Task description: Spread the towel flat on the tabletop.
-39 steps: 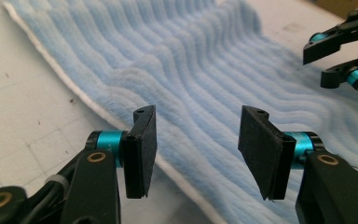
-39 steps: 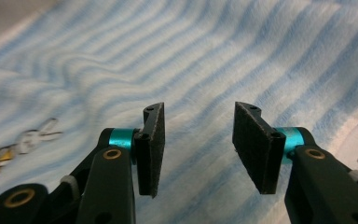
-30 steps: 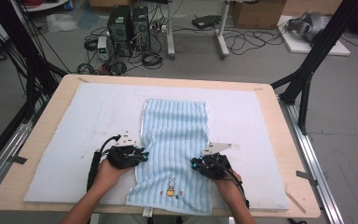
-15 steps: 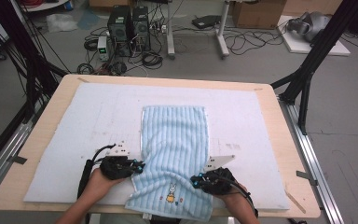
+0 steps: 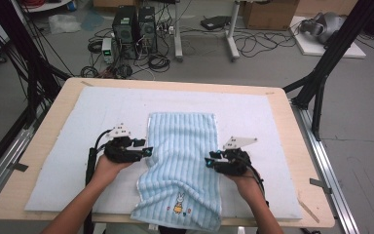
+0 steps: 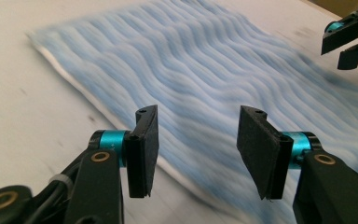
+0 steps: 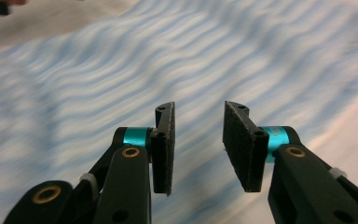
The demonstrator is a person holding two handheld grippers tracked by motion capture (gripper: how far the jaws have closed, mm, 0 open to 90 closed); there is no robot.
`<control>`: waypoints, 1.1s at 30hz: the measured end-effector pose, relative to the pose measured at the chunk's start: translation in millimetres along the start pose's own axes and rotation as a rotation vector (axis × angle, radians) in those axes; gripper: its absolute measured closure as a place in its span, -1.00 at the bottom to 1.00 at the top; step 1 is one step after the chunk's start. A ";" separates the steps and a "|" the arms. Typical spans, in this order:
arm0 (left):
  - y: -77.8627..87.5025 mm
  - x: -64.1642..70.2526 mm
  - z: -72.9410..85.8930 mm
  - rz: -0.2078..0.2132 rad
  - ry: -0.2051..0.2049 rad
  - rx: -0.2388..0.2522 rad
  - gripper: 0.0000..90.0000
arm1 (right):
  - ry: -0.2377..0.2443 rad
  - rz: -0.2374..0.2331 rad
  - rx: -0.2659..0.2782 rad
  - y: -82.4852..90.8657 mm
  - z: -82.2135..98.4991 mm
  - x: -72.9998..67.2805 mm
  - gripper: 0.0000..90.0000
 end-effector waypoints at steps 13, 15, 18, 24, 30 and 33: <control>-53.7 -66.3 -44.9 -0.127 0.148 -0.048 0.08 | -0.099 0.091 0.025 -10.6 -16.0 49.8 0.40; -61.7 -70.6 -48.6 -0.148 0.148 -0.059 0.08 | -0.102 0.093 0.022 -11.0 -15.5 50.7 0.39; -72.6 -74.1 -51.9 -0.169 0.132 -0.096 0.09 | -0.108 0.099 0.020 -11.5 -15.3 52.5 0.37; -83.3 -69.4 -50.9 -0.222 0.020 -0.135 0.44 | -0.110 0.106 0.006 -14.6 -16.8 54.3 0.36; -82.2 -82.6 -57.4 -0.324 0.039 -0.104 0.92 | -0.112 0.135 0.003 -18.4 -20.0 56.9 0.36; -79.0 -87.3 -59.6 -0.343 0.101 -0.047 0.44 | -0.128 0.165 0.009 -19.5 -23.4 61.7 0.36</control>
Point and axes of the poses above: each handheld gripper's, and its own axes: y roughly backward along the jaws, z roughly out of its underside, x roughly to its right, the point moved 2 cm from there along -y, roughly forward along the jaws, and after that the axes turned 9 degrees about -x, right-handed, at the moved point
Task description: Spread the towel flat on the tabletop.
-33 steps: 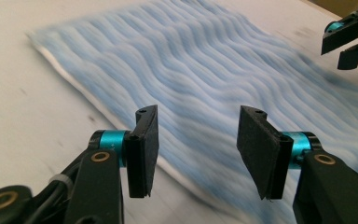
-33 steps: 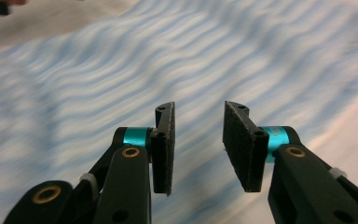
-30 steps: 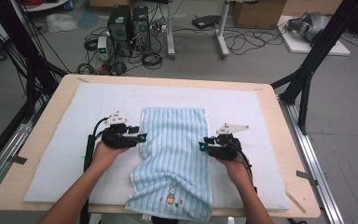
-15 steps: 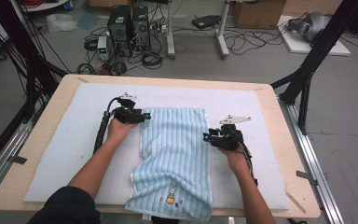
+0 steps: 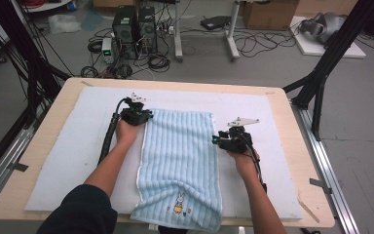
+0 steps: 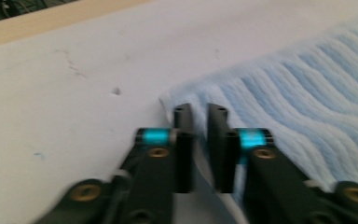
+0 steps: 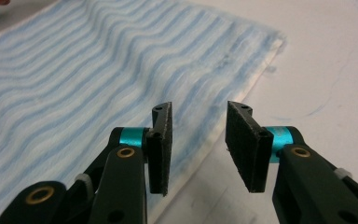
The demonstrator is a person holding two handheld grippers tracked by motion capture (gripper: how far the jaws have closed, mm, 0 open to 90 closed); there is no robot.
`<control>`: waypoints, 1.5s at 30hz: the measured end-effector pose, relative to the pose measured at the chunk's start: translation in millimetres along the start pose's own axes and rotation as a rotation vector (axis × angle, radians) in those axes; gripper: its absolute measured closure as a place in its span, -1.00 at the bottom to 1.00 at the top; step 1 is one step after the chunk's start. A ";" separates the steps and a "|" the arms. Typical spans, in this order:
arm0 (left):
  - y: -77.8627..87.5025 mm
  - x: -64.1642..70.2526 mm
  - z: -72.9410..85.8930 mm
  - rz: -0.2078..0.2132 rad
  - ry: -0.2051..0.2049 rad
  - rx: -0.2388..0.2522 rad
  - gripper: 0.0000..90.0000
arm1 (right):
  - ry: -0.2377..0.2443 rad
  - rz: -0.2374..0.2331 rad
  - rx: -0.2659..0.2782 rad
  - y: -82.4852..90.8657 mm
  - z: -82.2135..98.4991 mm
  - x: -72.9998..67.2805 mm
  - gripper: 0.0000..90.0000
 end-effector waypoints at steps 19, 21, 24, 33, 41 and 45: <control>16.9 -6.5 14.7 0.116 0.048 -0.033 0.06 | -0.011 0.115 -0.091 -66.7 -51.0 29.1 0.94; 17.6 -5.3 14.6 0.114 0.046 -0.040 0.06 | 0.036 0.213 -0.130 -68.4 -59.3 28.2 0.95; 18.8 -0.7 14.6 0.122 0.035 -0.042 0.05 | -0.018 0.337 -0.105 -67.9 -65.7 38.2 0.94; 3.2 21.5 16.7 0.145 -0.029 -0.053 0.10 | -0.106 0.280 0.005 -52.4 -62.1 43.6 0.47; -2.7 29.8 7.8 0.089 -0.133 -0.055 0.94 | -0.092 0.196 0.021 -28.0 -43.2 39.3 0.38; -6.9 7.9 2.9 0.044 -0.022 -0.041 0.94 | -0.114 0.182 0.024 -25.0 -34.8 38.1 0.37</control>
Point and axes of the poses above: each handheld gripper's, and its own axes: y roughly backward along the jaws, z roughly out of its underside, x roughly to its right, the point moved 2 cm from there along -y, roughly forward along the jaws, and after that the axes turned 9 degrees about -x, right-handed, at the moved point
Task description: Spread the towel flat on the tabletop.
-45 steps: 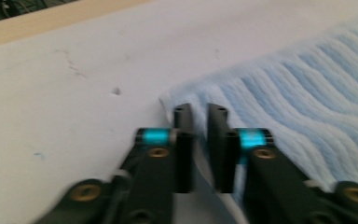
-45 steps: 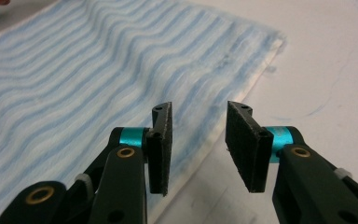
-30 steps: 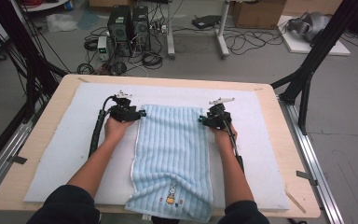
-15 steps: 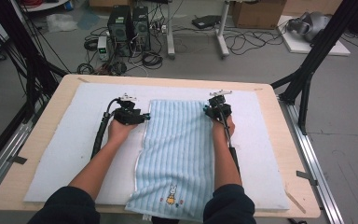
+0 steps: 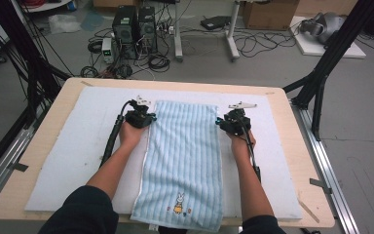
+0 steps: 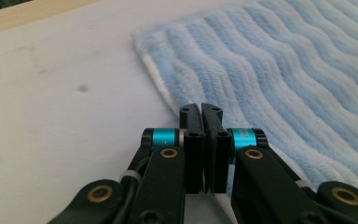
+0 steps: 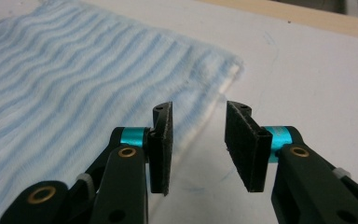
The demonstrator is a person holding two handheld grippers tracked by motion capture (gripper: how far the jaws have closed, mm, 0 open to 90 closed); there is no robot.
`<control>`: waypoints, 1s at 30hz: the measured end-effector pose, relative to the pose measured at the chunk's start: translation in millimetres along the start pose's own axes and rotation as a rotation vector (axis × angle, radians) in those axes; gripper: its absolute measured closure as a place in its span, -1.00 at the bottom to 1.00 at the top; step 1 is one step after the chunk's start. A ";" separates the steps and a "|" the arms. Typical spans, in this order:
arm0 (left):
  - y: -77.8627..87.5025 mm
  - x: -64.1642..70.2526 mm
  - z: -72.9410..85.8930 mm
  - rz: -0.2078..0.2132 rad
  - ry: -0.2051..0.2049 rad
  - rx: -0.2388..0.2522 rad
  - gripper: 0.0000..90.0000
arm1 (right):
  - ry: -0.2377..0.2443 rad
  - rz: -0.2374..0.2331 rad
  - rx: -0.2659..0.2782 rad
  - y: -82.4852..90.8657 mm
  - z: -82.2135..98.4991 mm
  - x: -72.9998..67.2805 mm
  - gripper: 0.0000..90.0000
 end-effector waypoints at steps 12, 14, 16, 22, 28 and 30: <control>4.7 6.1 7.9 0.066 -0.037 -0.010 0.94 | 0.089 0.005 -0.094 -22.6 4.8 -18.8 0.92; 3.0 6.1 6.4 0.036 -0.031 0.000 0.94 | 0.086 0.024 -0.093 -26.4 0.8 -16.7 0.93; 0.9 4.4 4.4 0.016 -0.001 0.007 0.94 | 0.069 0.049 -0.092 -30.8 -4.1 -12.4 0.93; -1.6 -0.7 1.0 -0.009 0.051 0.025 0.92 | 0.075 0.131 -0.054 -45.1 -14.2 -14.3 0.82; 13.1 -5.5 10.8 0.050 0.093 0.033 0.33 | 0.035 0.091 -0.011 -28.9 -11.5 -7.9 0.54; 19.2 -5.1 18.3 0.066 0.097 0.042 0.32 | 0.036 0.059 0.001 -18.5 -8.2 -6.3 0.52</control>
Point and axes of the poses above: each handheld gripper's, and its own axes: y roughly backward along the jaws, z roughly out of its underside, x roughly to its right, the point moved 2 cm from there along -y, roughly forward along the jaws, and after that the axes turned 9 degrees about -x, right-handed, at the moved point
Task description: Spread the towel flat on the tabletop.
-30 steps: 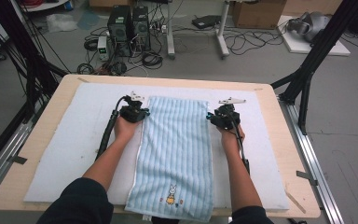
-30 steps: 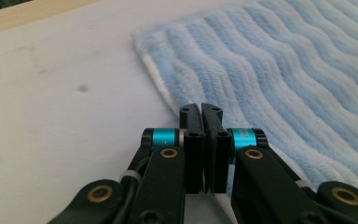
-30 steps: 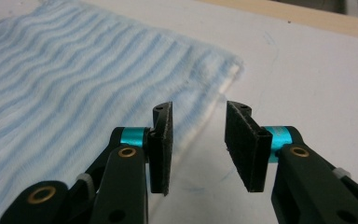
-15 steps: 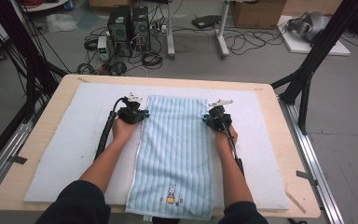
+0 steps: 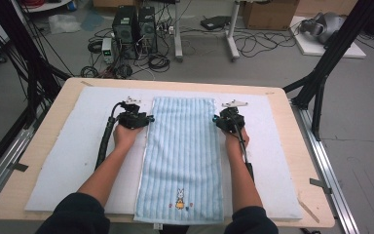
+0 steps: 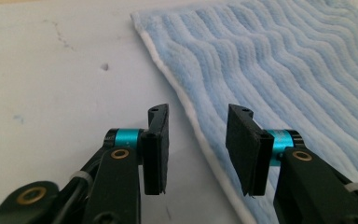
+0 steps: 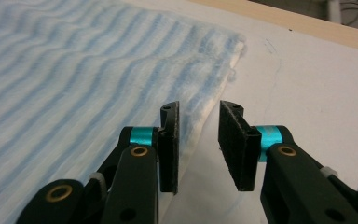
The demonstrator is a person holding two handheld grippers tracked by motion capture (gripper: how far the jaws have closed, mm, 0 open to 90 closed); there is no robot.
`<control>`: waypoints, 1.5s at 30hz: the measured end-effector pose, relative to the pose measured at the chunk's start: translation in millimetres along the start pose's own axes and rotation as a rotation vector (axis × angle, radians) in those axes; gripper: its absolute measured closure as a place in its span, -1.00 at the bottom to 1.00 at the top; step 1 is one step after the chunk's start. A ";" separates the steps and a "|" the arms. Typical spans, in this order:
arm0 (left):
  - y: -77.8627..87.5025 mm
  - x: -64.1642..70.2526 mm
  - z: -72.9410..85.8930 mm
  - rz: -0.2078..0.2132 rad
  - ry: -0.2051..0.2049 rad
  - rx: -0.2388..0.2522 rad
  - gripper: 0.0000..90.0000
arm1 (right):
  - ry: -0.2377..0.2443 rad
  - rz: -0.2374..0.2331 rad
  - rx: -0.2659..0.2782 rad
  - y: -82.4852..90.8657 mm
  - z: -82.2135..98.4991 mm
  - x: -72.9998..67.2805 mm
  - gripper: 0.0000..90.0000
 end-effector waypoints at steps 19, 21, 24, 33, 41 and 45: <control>11.0 29.8 22.2 -0.030 -0.116 -0.038 0.92 | 0.078 -0.036 -0.118 25.9 39.3 -22.4 0.88; 11.1 29.1 21.9 -0.039 -0.103 -0.038 0.87 | 0.059 -0.024 -0.113 25.4 38.7 -21.9 0.78; 14.3 24.7 23.6 -0.033 -0.058 -0.031 0.53 | 0.075 -0.033 -0.091 30.0 39.3 -21.1 0.63; 38.4 34.8 41.8 0.095 -0.100 0.006 0.40 | 0.099 -0.184 -0.003 68.7 65.4 -27.0 0.48; 56.8 58.9 63.2 0.189 -0.212 -0.030 0.49 | 0.209 -0.271 -0.042 85.9 96.1 -50.4 0.55; 56.9 64.9 74.2 0.189 -0.222 -0.059 0.52 | 0.223 -0.269 -0.081 84.1 102.6 -52.8 0.58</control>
Point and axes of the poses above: each handheld gripper's, and its own axes: y roughly backward along the jaws, z roughly out of its underside, x roughly to its right, the point moved 2 cm from there along -y, roughly forward along the jaws, and after that the axes turned 9 degrees about -x, right-handed, at the moved point
